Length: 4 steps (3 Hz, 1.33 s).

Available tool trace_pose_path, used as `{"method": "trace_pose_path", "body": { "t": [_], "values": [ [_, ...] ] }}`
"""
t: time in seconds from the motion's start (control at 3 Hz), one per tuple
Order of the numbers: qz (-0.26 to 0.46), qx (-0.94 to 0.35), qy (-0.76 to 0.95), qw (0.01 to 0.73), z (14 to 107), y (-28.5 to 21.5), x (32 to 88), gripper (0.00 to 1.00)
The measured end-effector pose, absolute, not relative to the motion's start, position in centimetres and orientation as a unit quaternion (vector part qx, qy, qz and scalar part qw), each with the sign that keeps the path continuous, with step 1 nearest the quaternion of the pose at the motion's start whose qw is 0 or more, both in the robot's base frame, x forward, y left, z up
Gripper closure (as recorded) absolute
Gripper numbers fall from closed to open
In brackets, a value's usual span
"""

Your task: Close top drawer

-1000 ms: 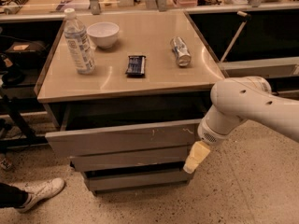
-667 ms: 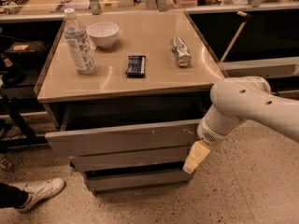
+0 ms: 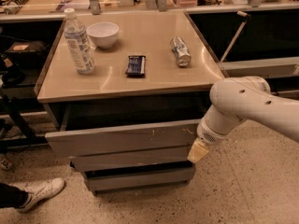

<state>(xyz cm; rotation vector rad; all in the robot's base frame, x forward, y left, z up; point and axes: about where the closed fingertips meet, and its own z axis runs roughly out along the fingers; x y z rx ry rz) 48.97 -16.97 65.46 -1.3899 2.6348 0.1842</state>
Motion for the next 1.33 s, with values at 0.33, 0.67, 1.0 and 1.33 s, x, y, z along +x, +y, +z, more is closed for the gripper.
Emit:
{"method": "trace_pose_path", "body": {
  "t": [0.33, 0.67, 1.0, 1.33],
  "values": [
    [0.062, -0.464, 0.88, 0.078, 65.5, -17.0, 49.0, 0.65],
    [0.062, -0.464, 0.88, 0.078, 65.5, -17.0, 49.0, 0.89],
    [0.048, -0.474, 0.875, 0.085, 65.7, -16.4, 50.6, 1.0],
    [0.022, -0.485, 0.869, 0.094, 65.6, -15.1, 55.0, 1.0]
  ]
}}
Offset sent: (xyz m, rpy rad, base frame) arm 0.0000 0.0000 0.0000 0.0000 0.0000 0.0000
